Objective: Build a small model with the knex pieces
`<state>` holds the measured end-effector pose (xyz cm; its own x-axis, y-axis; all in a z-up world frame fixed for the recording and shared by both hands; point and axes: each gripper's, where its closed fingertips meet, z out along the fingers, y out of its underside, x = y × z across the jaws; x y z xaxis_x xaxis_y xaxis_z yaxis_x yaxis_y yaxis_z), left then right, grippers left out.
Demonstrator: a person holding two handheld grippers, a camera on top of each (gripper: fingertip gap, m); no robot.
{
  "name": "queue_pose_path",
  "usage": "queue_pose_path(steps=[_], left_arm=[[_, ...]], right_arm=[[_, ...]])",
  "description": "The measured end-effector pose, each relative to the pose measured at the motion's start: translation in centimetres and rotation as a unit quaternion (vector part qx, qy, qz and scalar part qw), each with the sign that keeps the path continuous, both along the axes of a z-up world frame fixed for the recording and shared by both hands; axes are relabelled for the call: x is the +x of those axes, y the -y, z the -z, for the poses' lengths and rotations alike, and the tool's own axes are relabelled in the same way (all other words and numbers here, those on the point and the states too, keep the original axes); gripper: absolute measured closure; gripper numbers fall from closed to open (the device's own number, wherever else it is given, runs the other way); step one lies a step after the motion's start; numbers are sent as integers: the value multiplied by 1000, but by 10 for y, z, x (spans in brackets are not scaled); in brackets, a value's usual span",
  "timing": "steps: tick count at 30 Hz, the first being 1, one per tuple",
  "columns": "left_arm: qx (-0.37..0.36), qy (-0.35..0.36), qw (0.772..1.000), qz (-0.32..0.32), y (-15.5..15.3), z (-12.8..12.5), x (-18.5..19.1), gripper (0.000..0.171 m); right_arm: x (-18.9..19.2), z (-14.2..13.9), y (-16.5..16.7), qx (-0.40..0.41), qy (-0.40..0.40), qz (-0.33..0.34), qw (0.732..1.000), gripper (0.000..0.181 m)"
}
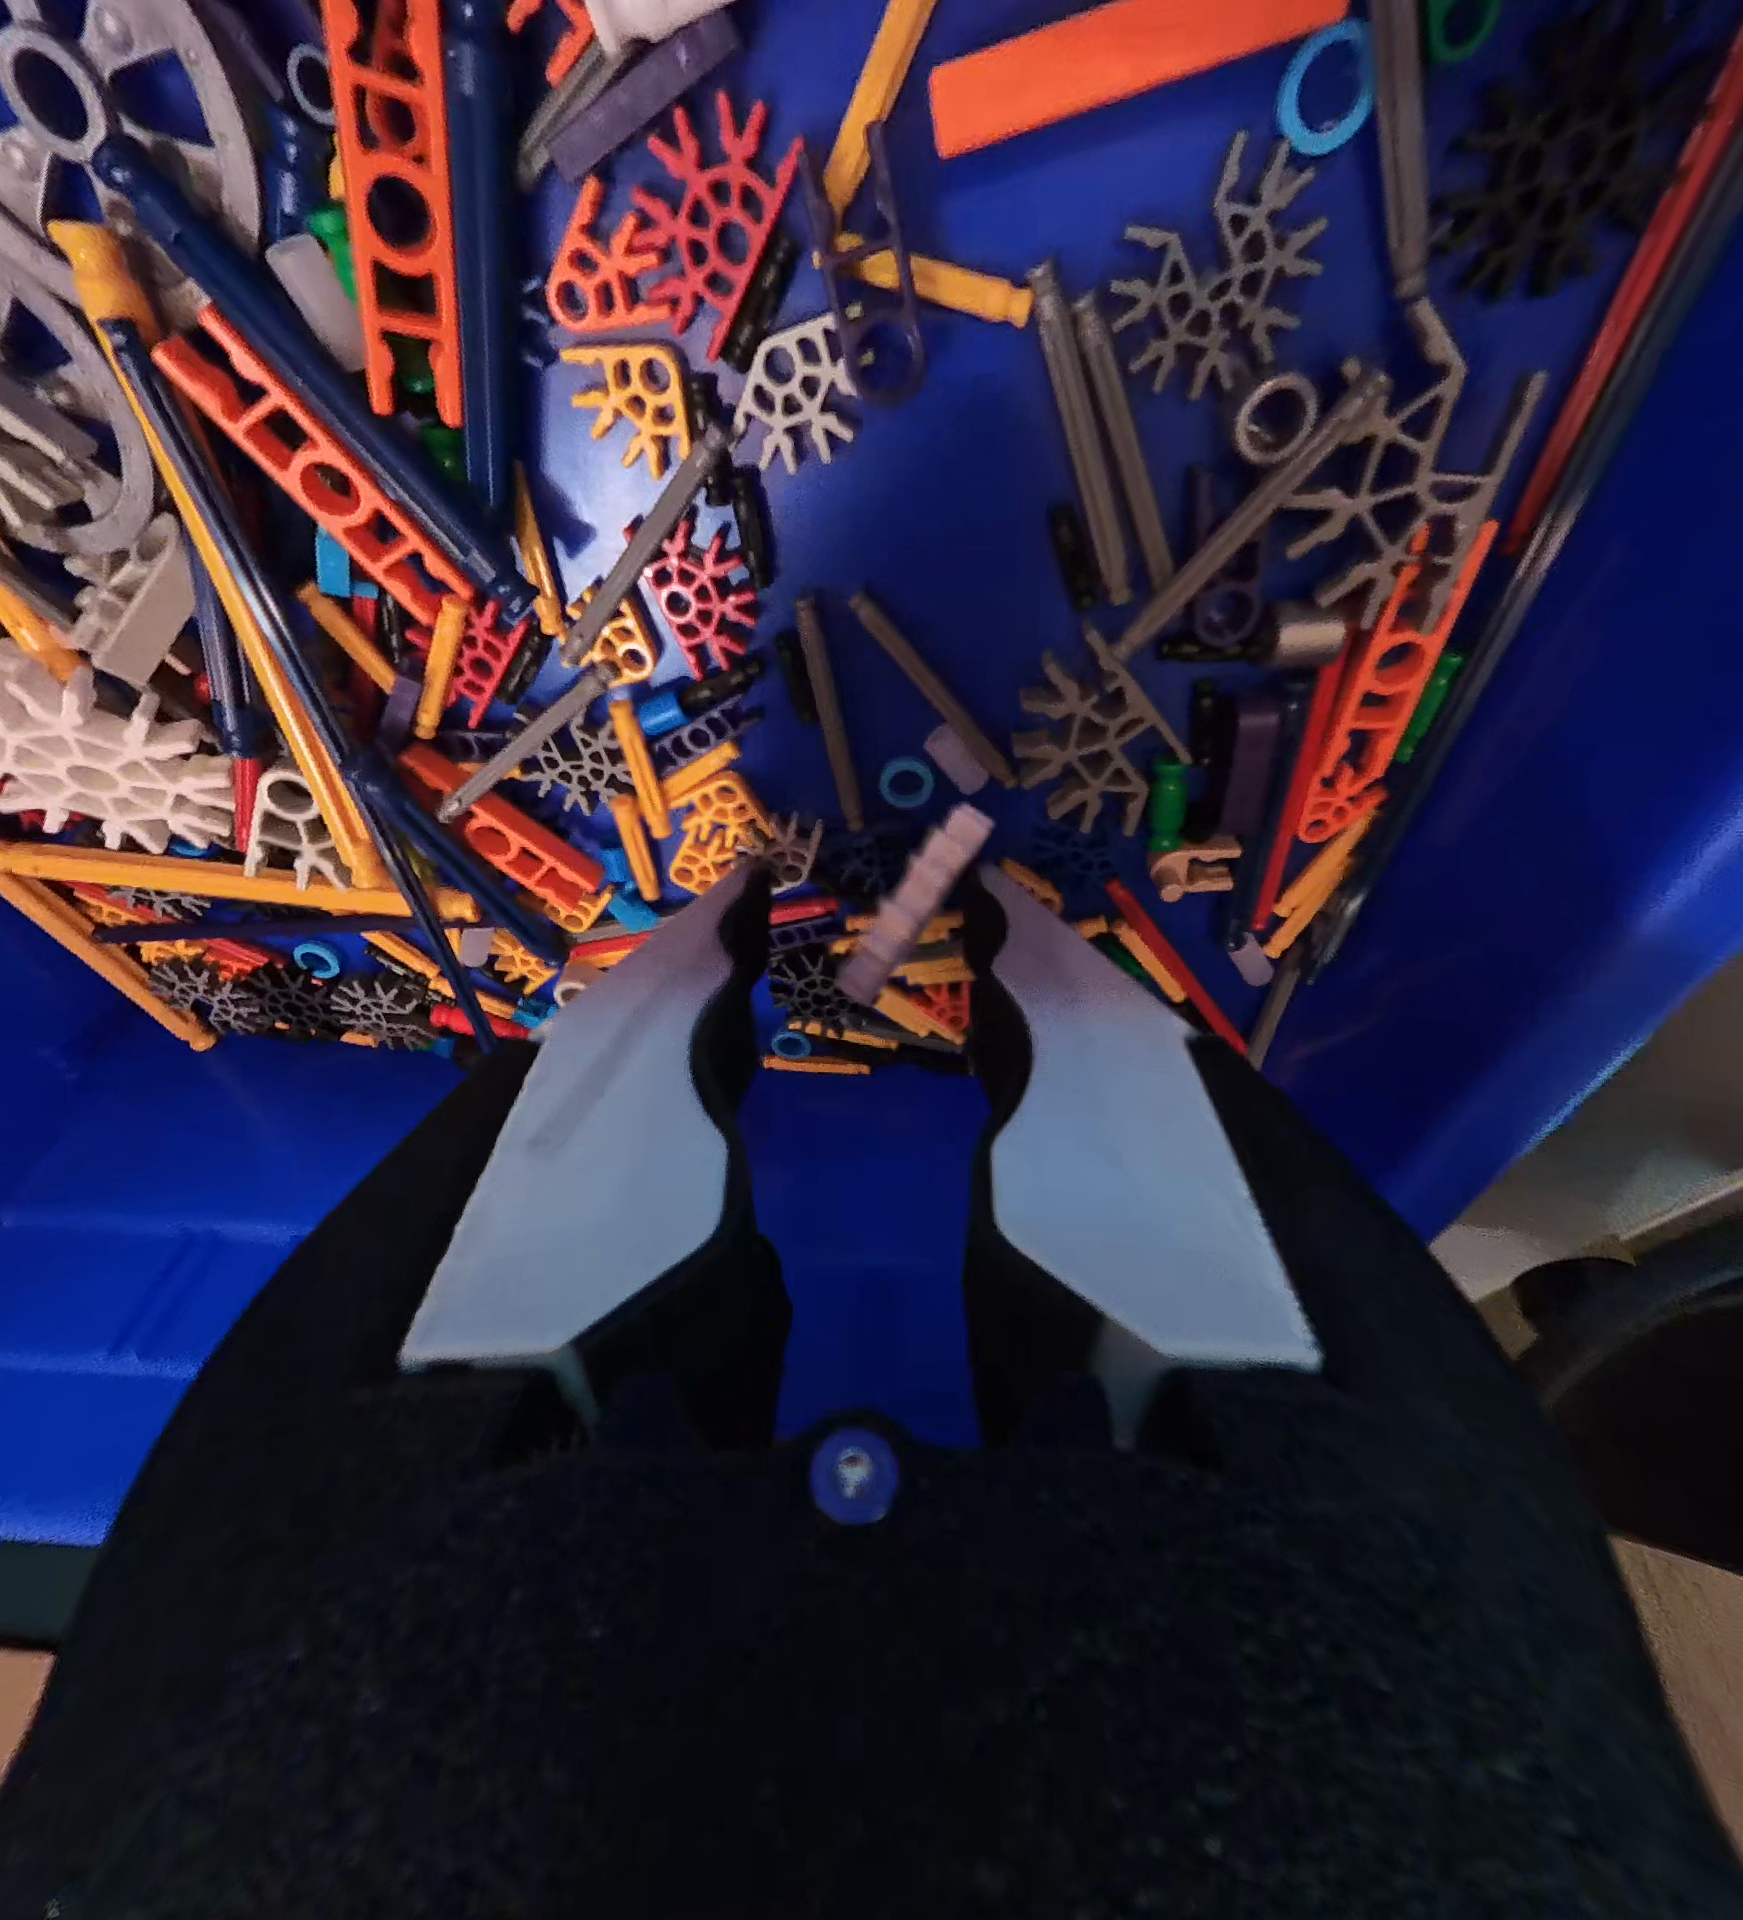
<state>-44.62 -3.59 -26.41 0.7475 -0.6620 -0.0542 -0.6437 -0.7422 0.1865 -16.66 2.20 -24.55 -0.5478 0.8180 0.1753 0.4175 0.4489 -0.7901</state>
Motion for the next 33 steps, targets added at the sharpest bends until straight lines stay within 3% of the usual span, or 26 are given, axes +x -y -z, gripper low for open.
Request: queue_pose_path(steps=[8, 10, 16, 22, 26, 33], left_arm=[[18, -17, 1000, 16, -13, -2, -8, 152], [32, -18, 999, 14, -19, -7, -10, 166], [67, -2, 998, 2, -33, -19, -16, 166], [152, -10, 988, -11, -65, -33, -23, 167], [189, -24, 981, -27, -79, -36, -34, 156], [208, -23, 977, -44, -74, -52, -43, 150]], right_arm=[[0, -2, 0, -2, -3, 0, 1000, 172], [0, -2, 0, -2, -2, 0, 1000, 172], [0, -2, 0, -2, -2, 1, 1000, 172], [0, -1, 0, -1, -2, 0, 1000, 172], [0, -1, 0, -2, -2, 0, 1000, 172], [0, -1, 0, -3, 0, 0, 1000, 172]])
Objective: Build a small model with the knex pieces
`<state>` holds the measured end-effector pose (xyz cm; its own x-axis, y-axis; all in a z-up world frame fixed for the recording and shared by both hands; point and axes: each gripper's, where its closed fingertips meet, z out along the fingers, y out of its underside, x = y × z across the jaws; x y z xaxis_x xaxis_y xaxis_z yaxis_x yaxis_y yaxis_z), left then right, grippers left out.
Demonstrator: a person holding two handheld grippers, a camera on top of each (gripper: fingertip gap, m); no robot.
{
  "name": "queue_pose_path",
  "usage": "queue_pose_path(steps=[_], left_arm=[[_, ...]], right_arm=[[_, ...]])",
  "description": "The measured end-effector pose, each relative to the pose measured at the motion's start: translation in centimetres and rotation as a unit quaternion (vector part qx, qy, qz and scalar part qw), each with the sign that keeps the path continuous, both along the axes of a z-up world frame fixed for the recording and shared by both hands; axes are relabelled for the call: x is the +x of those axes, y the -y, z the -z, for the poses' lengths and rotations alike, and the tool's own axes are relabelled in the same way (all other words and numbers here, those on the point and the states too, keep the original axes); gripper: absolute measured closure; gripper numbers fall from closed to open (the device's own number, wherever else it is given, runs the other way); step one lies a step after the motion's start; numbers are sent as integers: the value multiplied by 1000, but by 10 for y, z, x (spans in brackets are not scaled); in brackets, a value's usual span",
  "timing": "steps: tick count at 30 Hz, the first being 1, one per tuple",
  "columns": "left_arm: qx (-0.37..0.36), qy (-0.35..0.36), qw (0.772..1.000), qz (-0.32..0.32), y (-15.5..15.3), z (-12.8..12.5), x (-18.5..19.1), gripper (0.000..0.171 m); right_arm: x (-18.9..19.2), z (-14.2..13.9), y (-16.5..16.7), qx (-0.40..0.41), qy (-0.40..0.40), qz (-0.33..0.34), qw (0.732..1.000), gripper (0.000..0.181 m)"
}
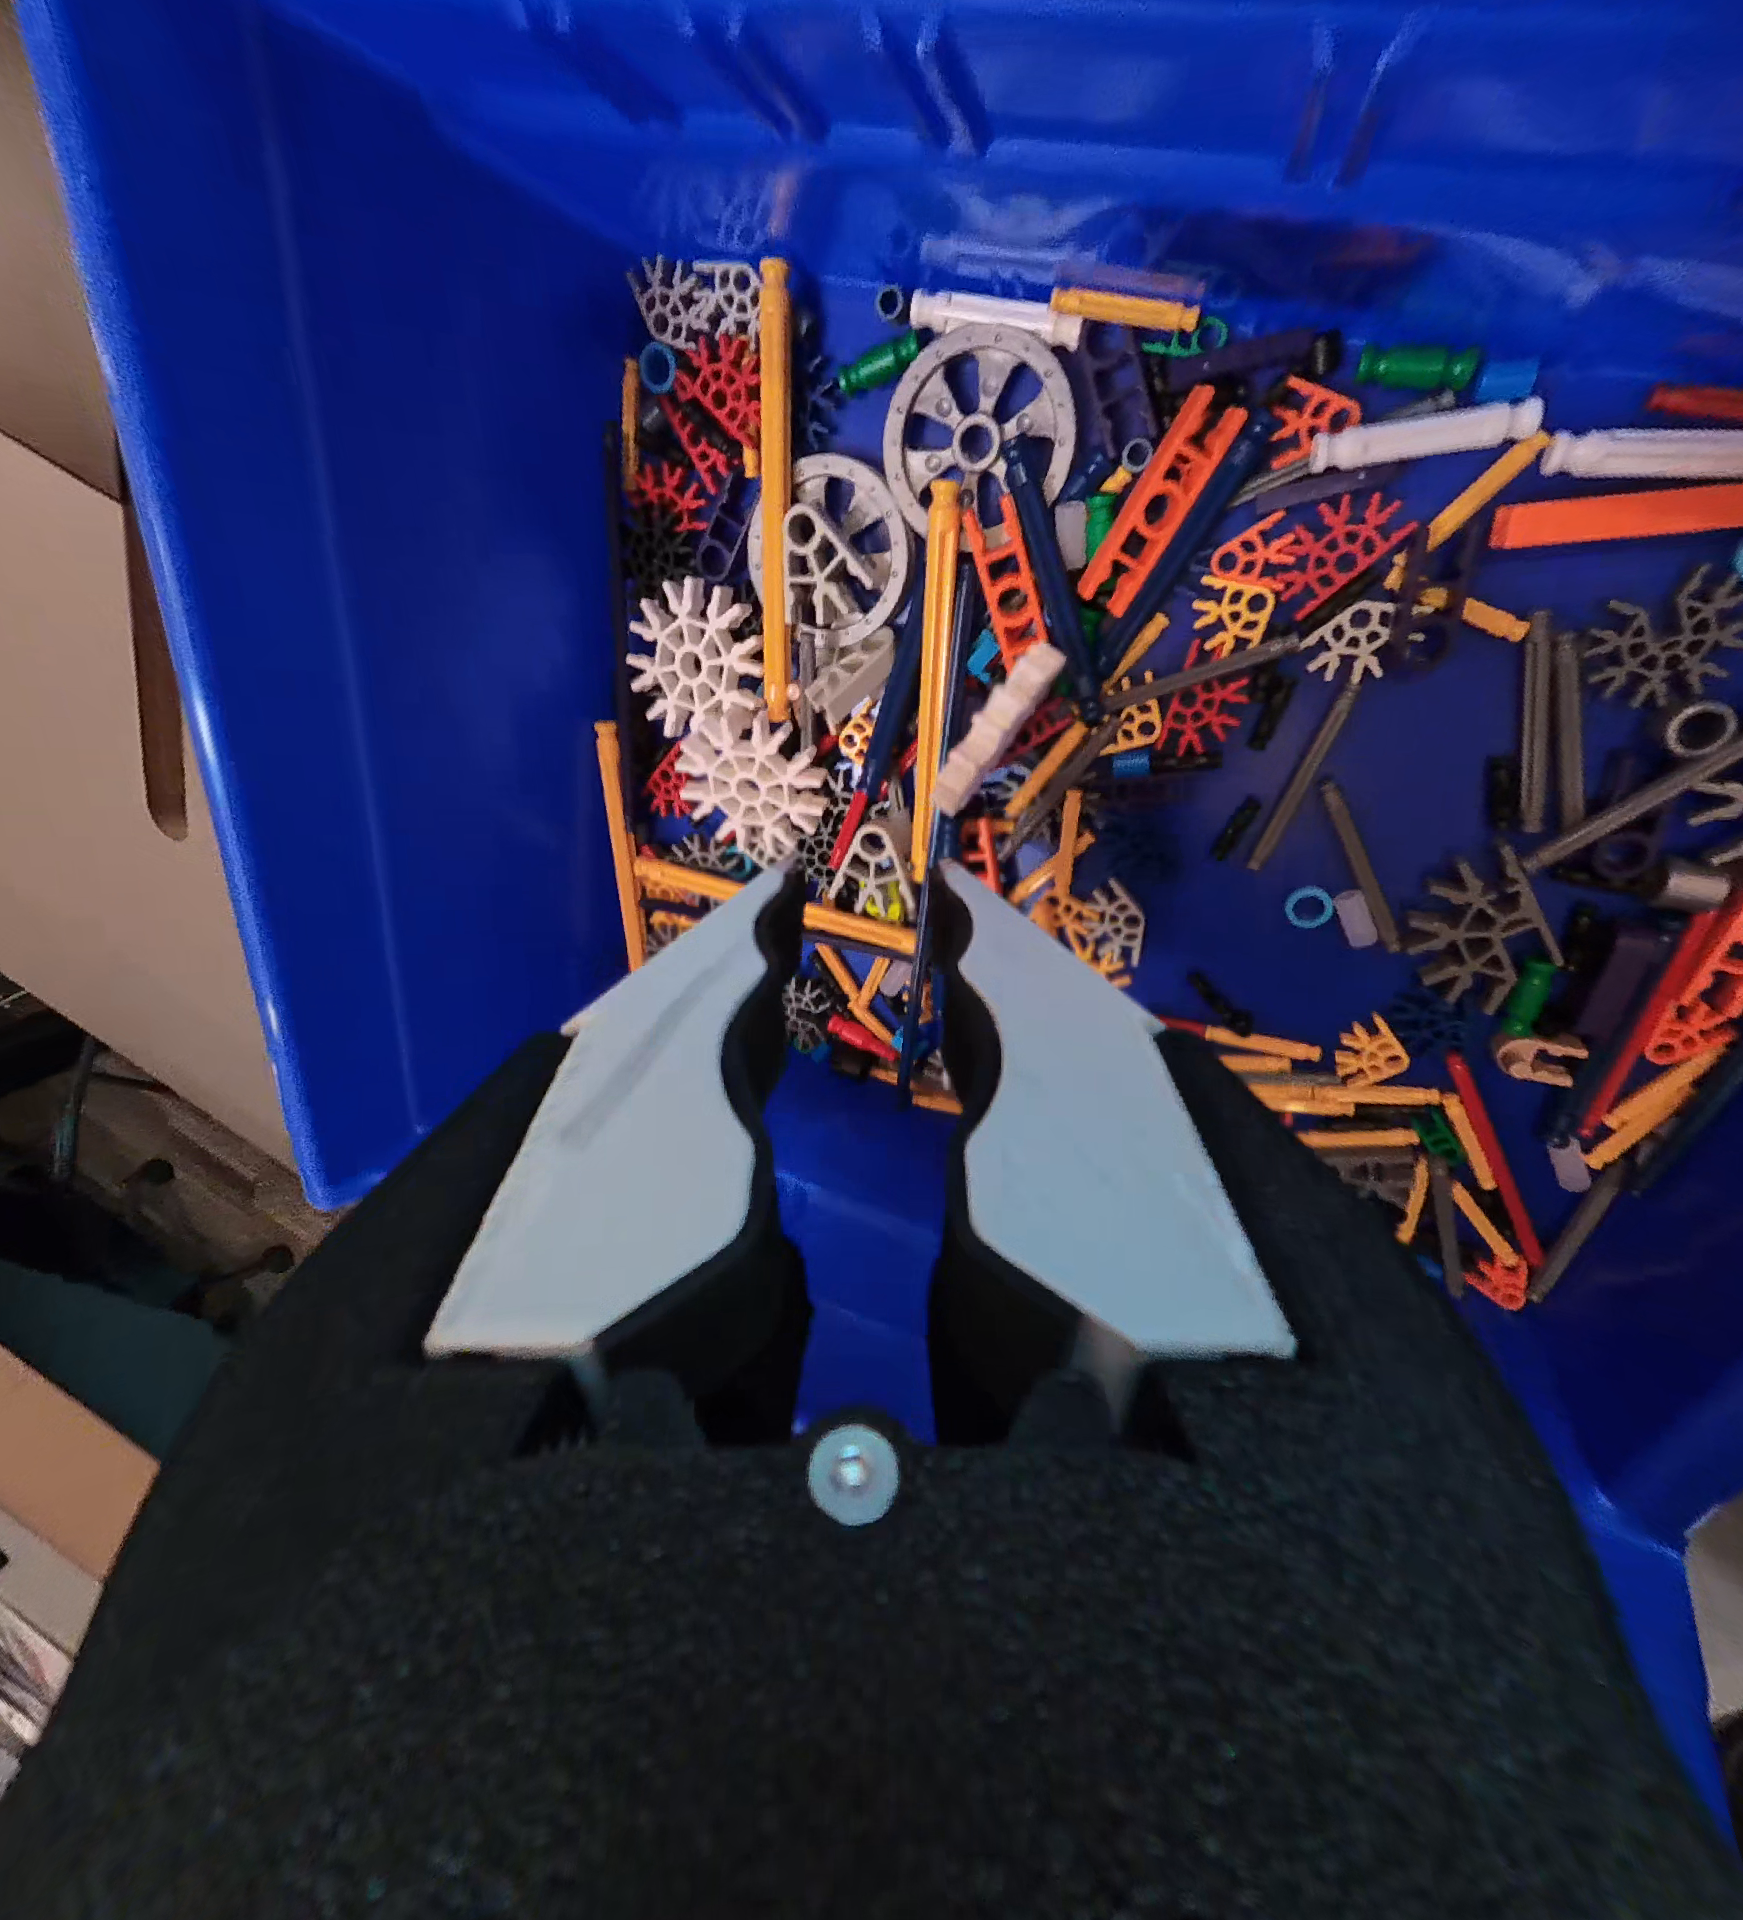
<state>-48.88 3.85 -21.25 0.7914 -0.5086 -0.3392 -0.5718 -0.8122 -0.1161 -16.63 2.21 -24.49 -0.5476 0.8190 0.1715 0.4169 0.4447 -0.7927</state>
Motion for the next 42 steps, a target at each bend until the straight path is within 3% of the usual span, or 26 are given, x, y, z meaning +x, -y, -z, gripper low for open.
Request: queue_pose_path(steps=[13, 18, 22, 31, 42], left_arm=[[-125, 18, 992, 2, 60, 11, 10, 151], [-197, 32, 980, 2, 85, 26, 16, 152], [-230, -3, 973, 17, 93, 39, 12, 152], [-252, -2, 967, 26, 95, 48, 18, 156], [-221, 10, 975, 26, 90, 38, 15, 169]], right_arm=[[0, 1, 1, 2, 1, -1, 1000, 172], [0, 1, 1, 2, 2, -1, 1000, 172], [0, 1, 0, 2, 2, -1, 1000, 172], [0, 0, 0, 1, 0, -1, 1000, 172], [0, 0, 0, 2, -1, 0, 1000, 172]])
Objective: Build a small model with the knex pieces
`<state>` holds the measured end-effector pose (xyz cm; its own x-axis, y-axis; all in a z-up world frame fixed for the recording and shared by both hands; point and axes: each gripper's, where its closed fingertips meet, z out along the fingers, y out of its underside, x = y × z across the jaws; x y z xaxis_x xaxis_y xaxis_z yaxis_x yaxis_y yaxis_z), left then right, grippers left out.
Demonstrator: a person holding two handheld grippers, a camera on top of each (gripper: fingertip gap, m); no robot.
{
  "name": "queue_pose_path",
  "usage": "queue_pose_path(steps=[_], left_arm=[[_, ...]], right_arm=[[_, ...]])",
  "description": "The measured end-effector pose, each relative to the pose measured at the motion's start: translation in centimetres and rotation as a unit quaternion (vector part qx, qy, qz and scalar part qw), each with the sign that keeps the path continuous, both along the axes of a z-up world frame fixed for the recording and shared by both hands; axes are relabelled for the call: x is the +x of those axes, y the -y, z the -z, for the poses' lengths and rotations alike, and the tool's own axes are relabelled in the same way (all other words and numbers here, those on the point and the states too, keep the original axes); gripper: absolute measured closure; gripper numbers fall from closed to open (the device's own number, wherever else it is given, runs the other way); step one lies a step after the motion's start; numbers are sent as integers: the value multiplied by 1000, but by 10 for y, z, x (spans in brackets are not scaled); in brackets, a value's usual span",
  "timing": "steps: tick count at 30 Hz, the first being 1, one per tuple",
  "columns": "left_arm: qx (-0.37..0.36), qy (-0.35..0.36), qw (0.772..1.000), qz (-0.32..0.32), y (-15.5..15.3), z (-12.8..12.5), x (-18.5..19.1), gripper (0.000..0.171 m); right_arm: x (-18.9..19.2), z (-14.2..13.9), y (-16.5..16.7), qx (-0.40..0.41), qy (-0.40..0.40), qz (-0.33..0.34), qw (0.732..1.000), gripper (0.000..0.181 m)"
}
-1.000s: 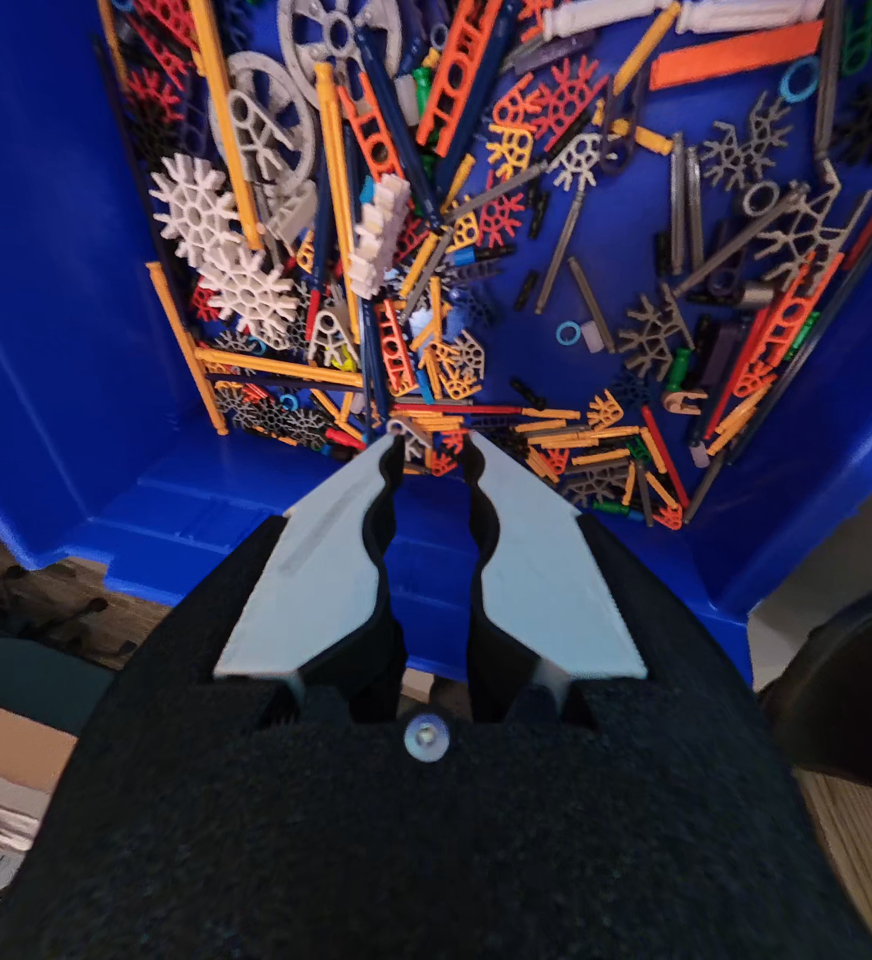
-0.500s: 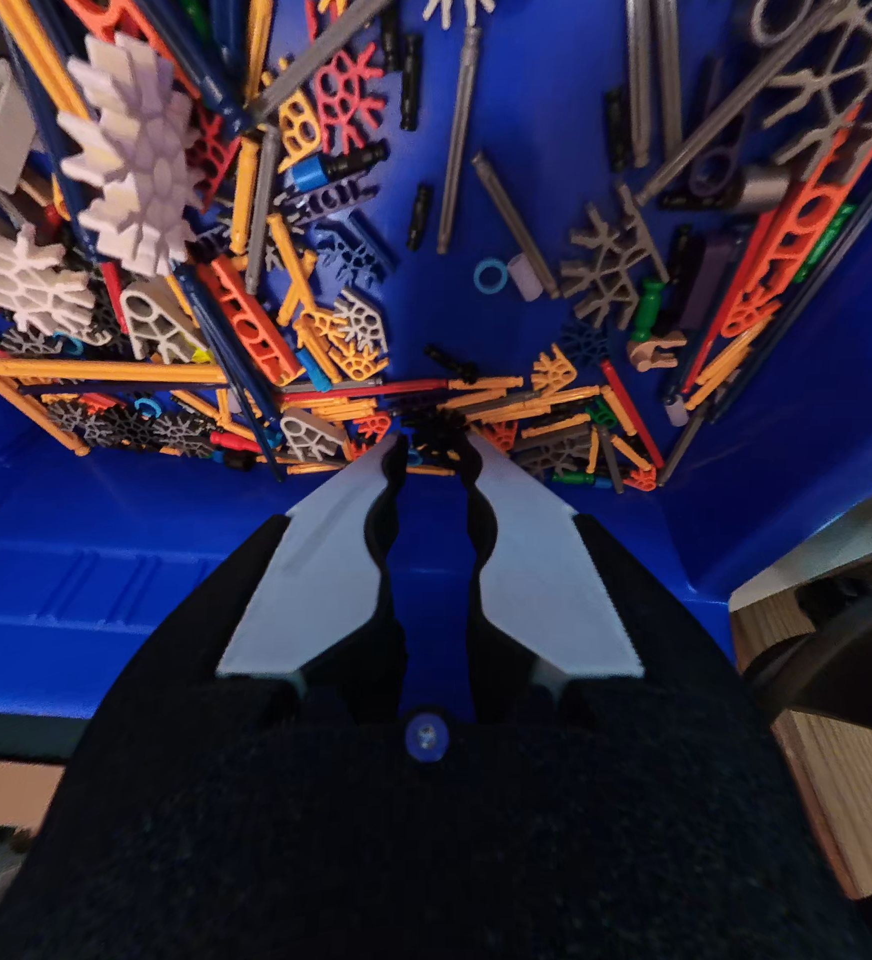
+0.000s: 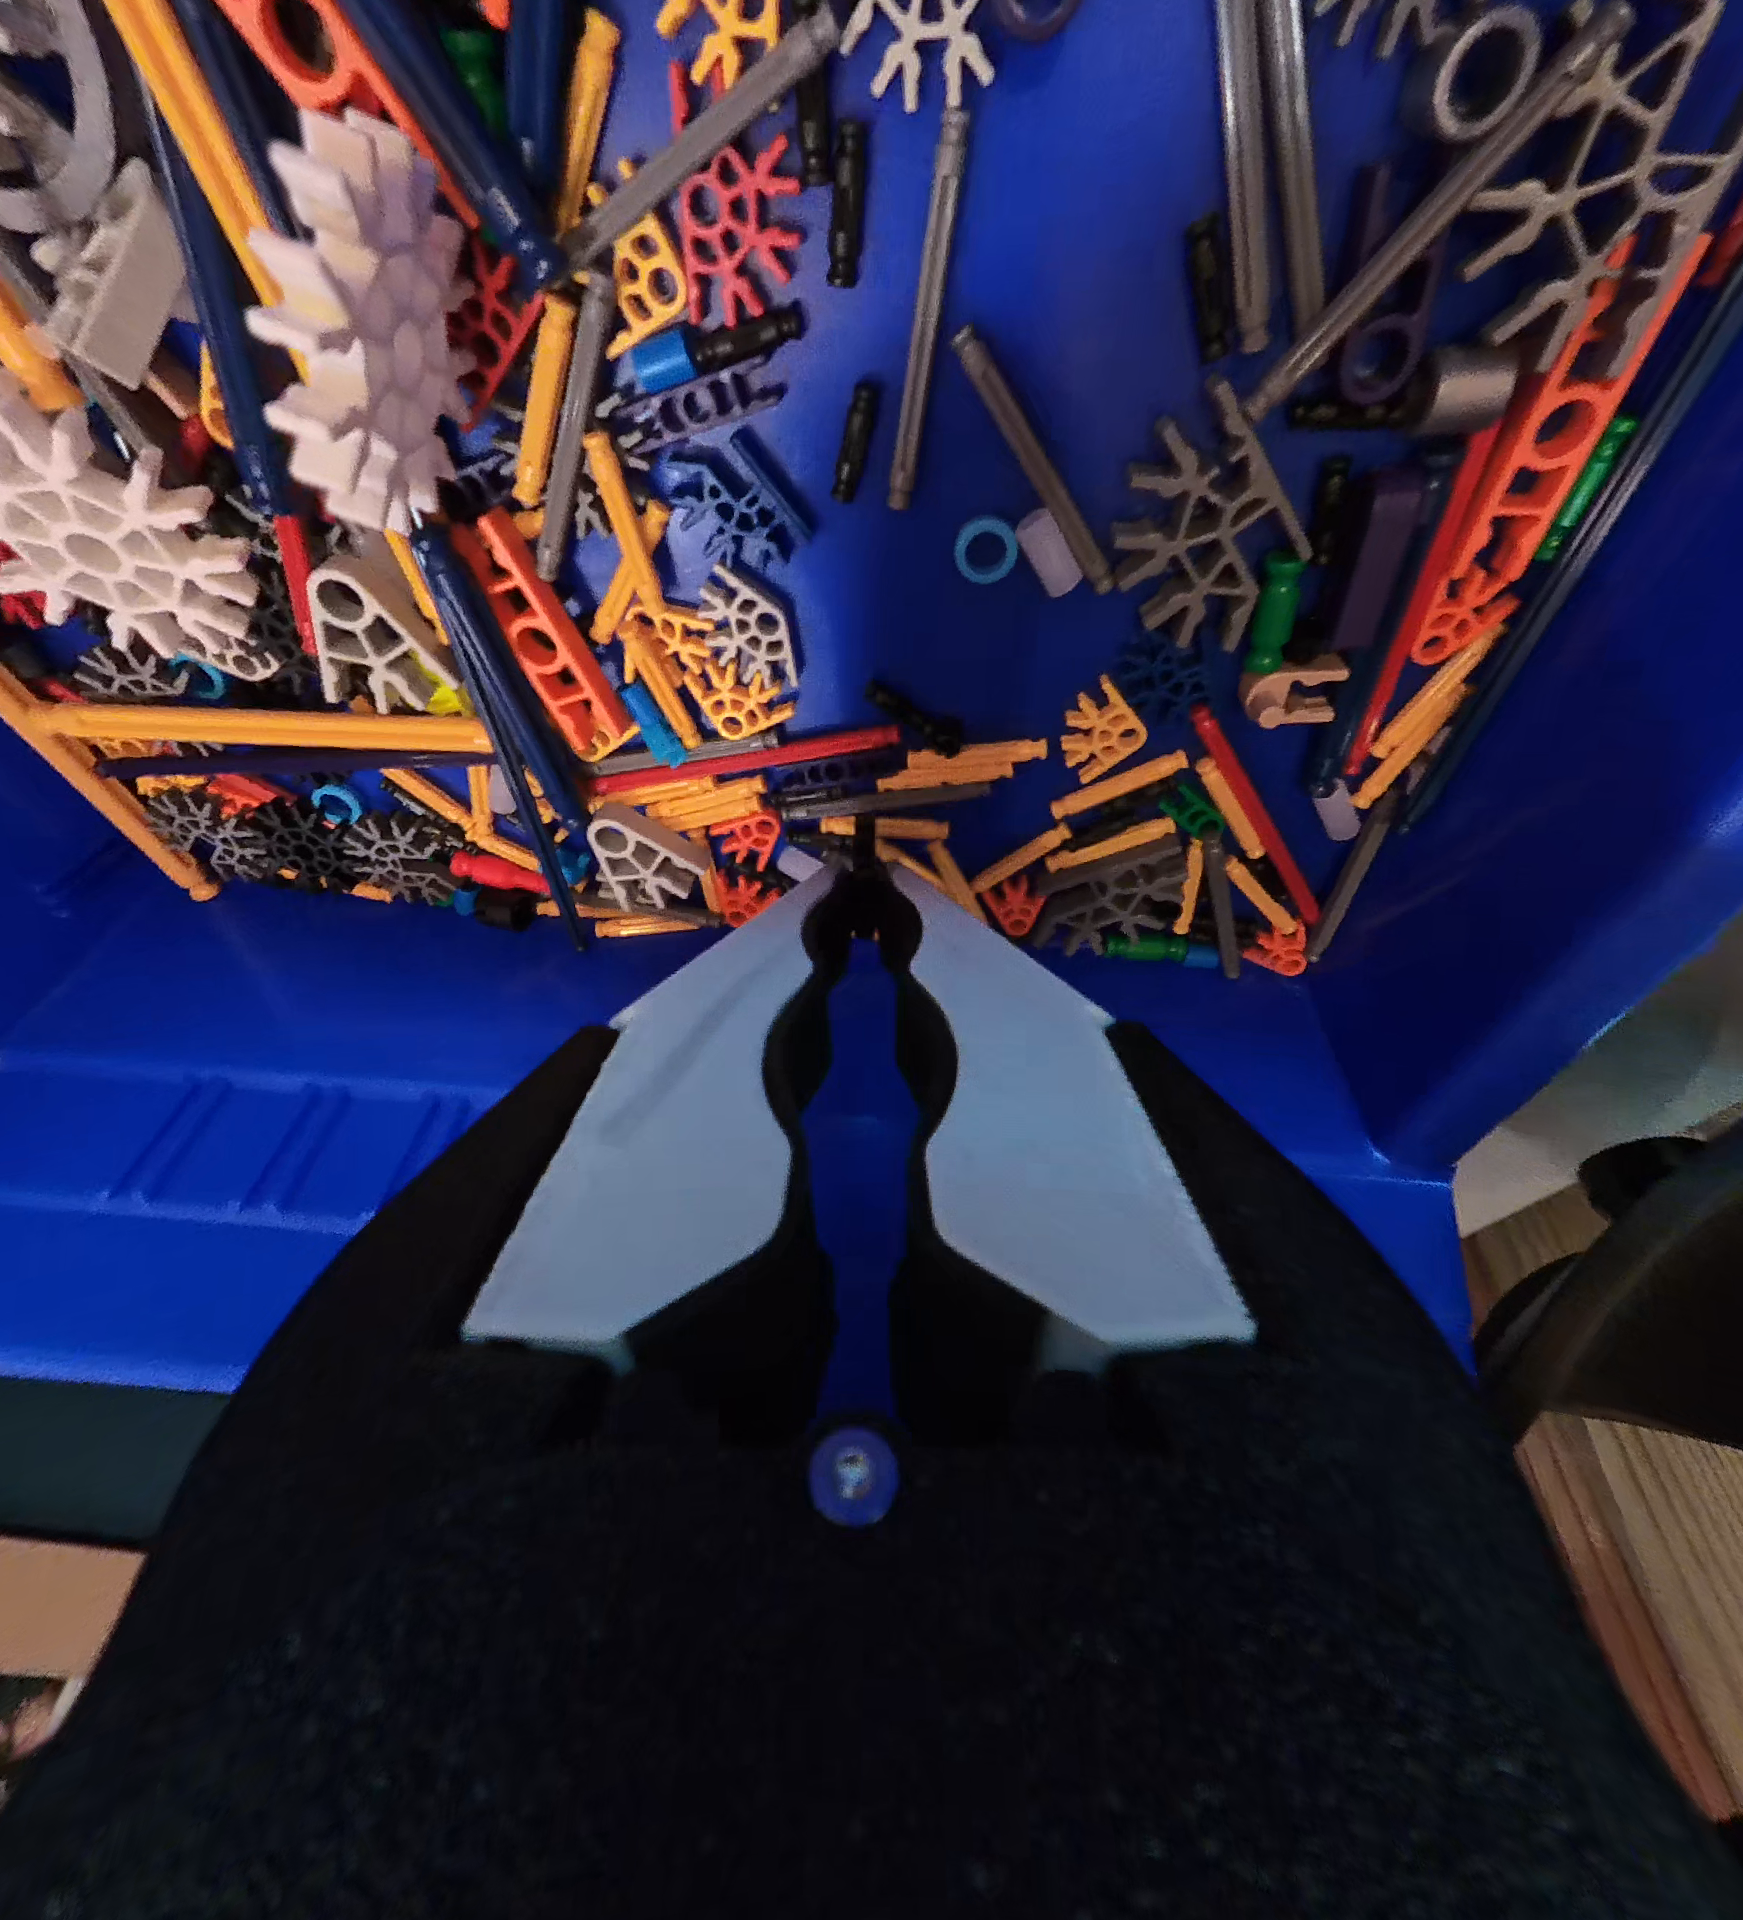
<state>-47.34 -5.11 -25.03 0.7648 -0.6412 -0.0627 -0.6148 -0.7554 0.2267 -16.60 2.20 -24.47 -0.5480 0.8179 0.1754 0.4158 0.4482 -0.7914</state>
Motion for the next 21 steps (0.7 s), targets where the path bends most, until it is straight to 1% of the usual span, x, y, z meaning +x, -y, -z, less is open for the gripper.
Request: queue_pose_path(steps=[4, 10, 13, 15, 18, 21], left_arm=[[18, -2, 1000, 0, -7, -6, -4, 170], [88, 30, 996, 2, -45, -17, 4, 170], [87, 47, 995, 1, -56, -10, 12, 169], [93, 36, 995, 4, -62, -3, 12, 169], [113, 28, 993, 7, -70, -1, 13, 160], [142, 28, 989, 1, -76, -10, 13, 157]], right_arm=[[0, 0, 0, 0, 0, 0, 1000, 172], [0, 1, 0, 1, 1, 1, 1000, 172], [0, 1, -1, 2, 1, 1, 1000, 172], [0, 0, -1, 1, 0, 1, 1000, 172], [0, 0, 0, 1, -1, 0, 1000, 172], [0, -1, 0, 0, -2, -1, 1000, 172]])
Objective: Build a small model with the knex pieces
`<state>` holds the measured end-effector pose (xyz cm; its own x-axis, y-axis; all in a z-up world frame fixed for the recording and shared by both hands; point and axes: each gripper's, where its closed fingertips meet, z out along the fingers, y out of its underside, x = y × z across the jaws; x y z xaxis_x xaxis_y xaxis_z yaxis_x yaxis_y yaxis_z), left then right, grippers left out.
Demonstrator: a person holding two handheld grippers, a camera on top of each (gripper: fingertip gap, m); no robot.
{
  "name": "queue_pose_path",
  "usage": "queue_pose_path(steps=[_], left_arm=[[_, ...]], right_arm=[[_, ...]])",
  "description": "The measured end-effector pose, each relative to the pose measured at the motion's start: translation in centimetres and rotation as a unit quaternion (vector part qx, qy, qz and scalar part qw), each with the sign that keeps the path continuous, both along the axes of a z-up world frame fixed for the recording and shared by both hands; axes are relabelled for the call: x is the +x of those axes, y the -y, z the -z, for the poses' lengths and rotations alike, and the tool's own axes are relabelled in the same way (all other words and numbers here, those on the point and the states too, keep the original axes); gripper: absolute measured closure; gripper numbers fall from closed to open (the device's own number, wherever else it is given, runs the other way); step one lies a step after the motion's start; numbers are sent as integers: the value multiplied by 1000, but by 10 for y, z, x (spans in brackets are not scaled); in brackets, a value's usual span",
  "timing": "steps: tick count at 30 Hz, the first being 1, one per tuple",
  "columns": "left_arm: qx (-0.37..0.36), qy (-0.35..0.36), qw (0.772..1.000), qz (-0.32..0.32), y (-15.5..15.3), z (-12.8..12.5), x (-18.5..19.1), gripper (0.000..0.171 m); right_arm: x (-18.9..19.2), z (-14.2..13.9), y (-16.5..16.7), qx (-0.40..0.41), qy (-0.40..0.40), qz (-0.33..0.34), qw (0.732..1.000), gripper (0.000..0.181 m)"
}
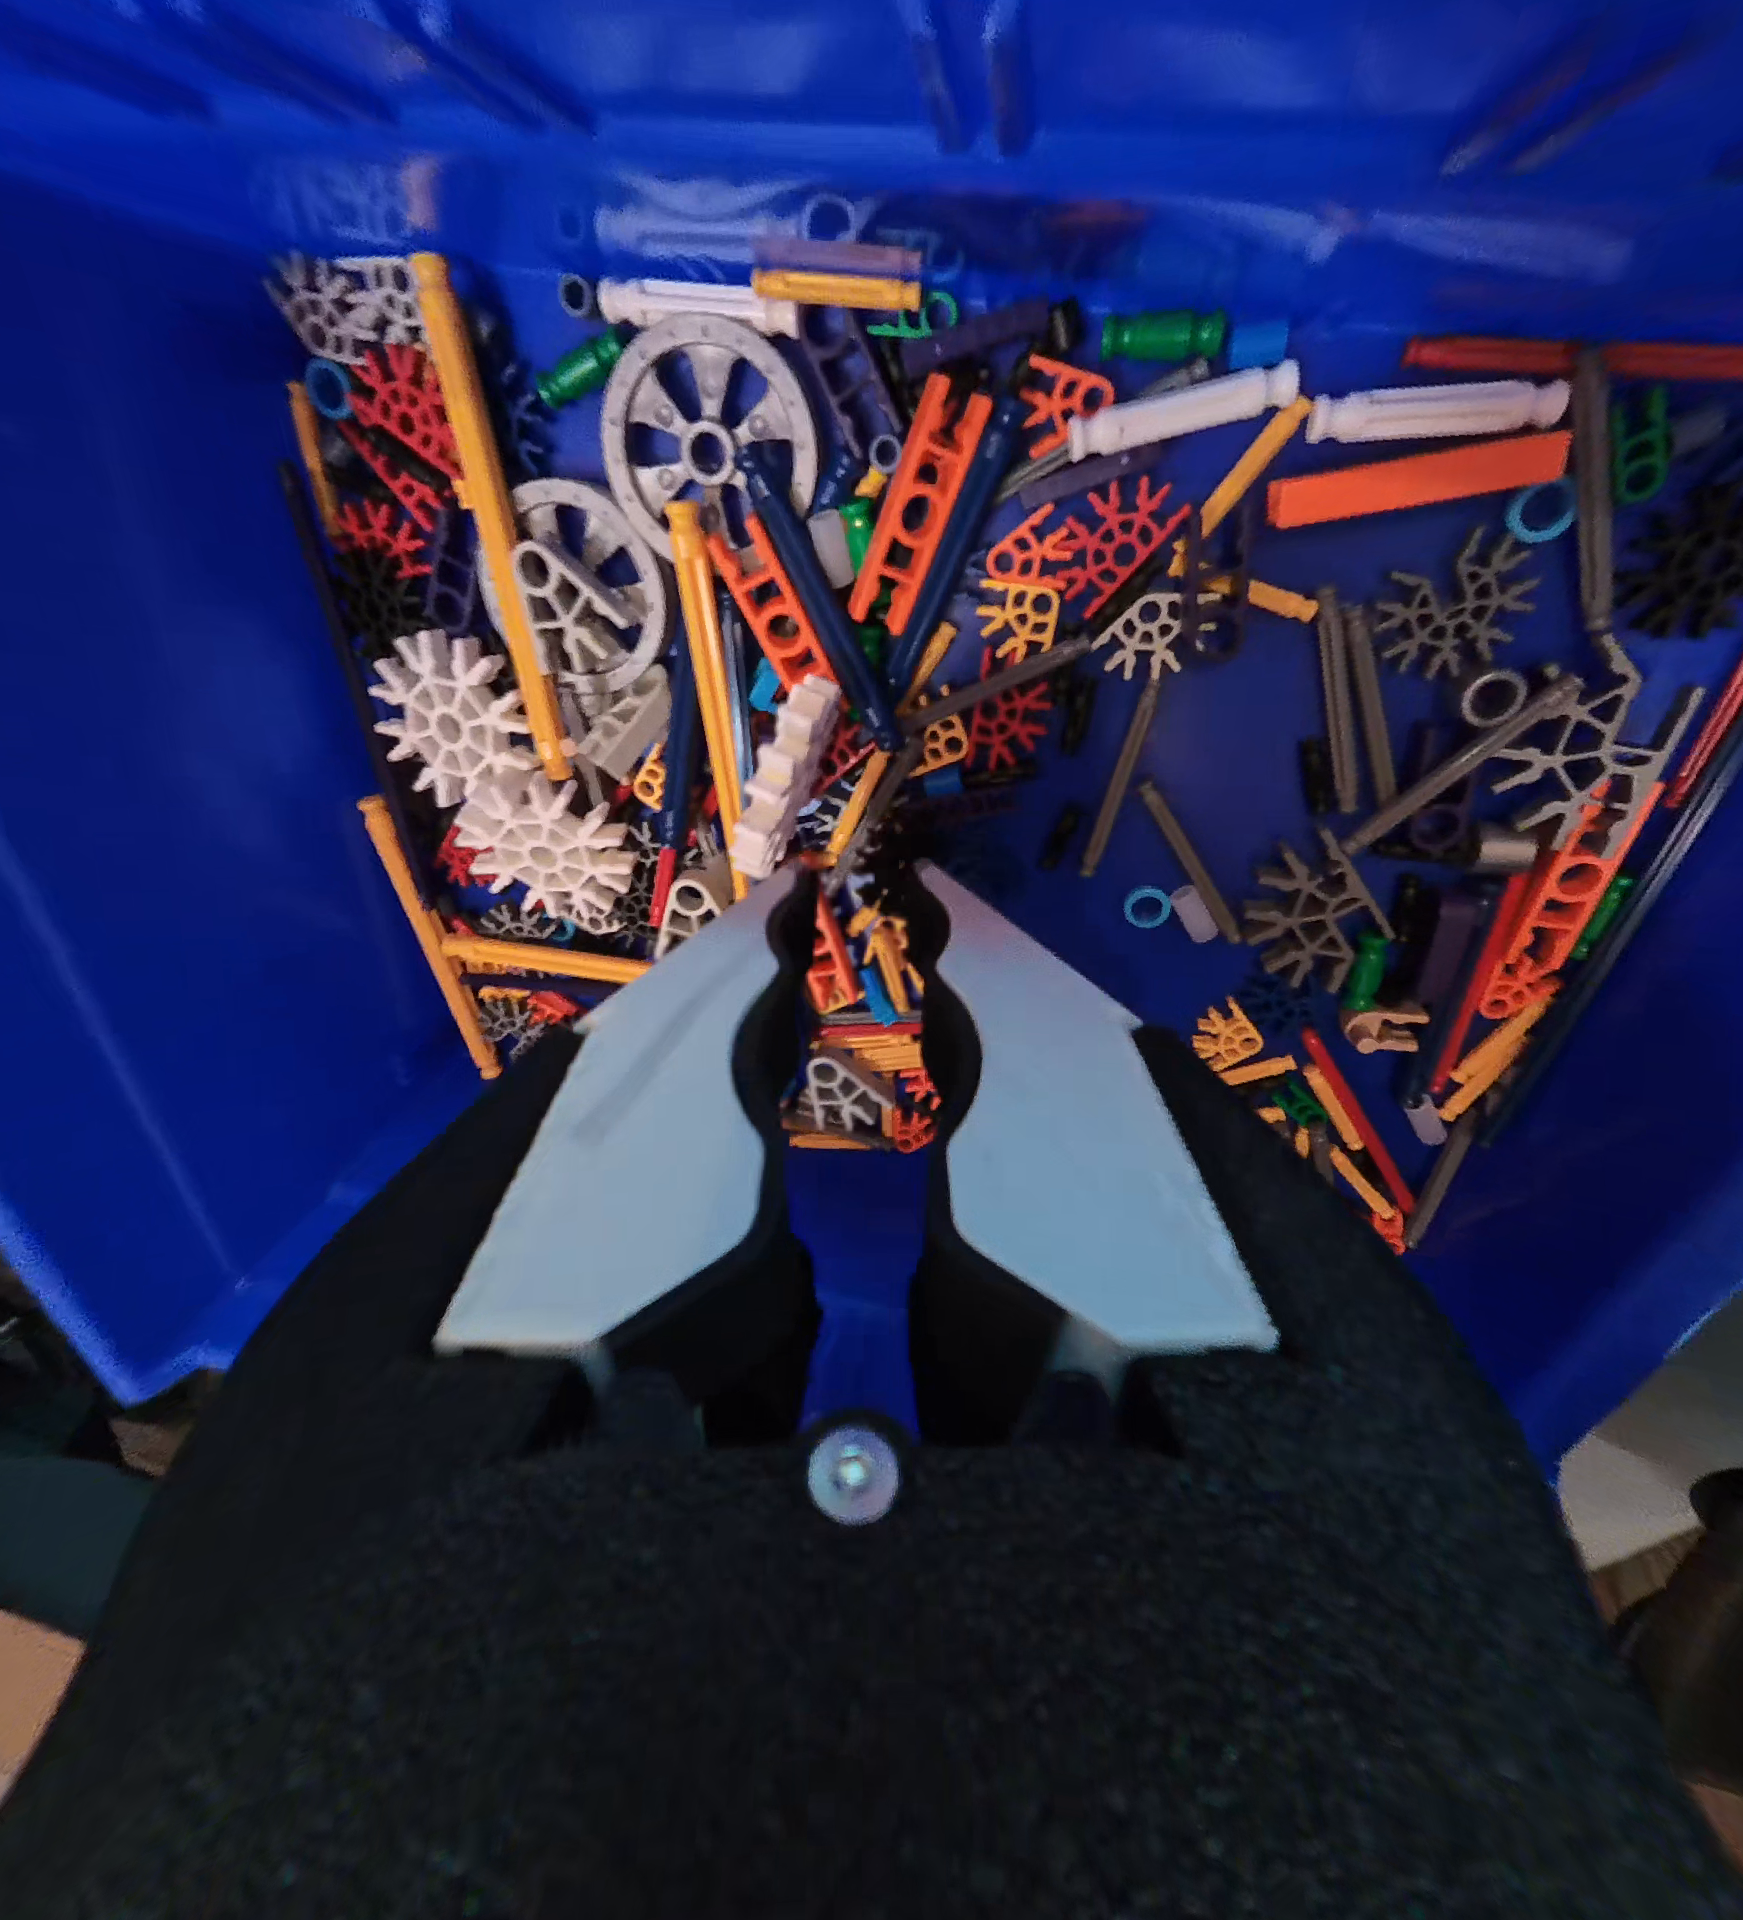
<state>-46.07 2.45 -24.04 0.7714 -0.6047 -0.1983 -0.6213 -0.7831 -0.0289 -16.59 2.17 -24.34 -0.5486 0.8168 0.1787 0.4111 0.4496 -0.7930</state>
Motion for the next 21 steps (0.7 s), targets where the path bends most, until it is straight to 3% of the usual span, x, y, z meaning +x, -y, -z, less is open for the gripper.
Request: queue_pose_path(steps=[8, 21], left_arm=[[-13, -10, 1000, -18, 26, -17, -6, 153], [-63, 14, 998, 2, 57, -8, 17, 151]], right_arm=[[0, 1, 0, 1, 1, 0, 1000, 172], [0, 1, 1, 0, 1, -2, 1000, 172]])
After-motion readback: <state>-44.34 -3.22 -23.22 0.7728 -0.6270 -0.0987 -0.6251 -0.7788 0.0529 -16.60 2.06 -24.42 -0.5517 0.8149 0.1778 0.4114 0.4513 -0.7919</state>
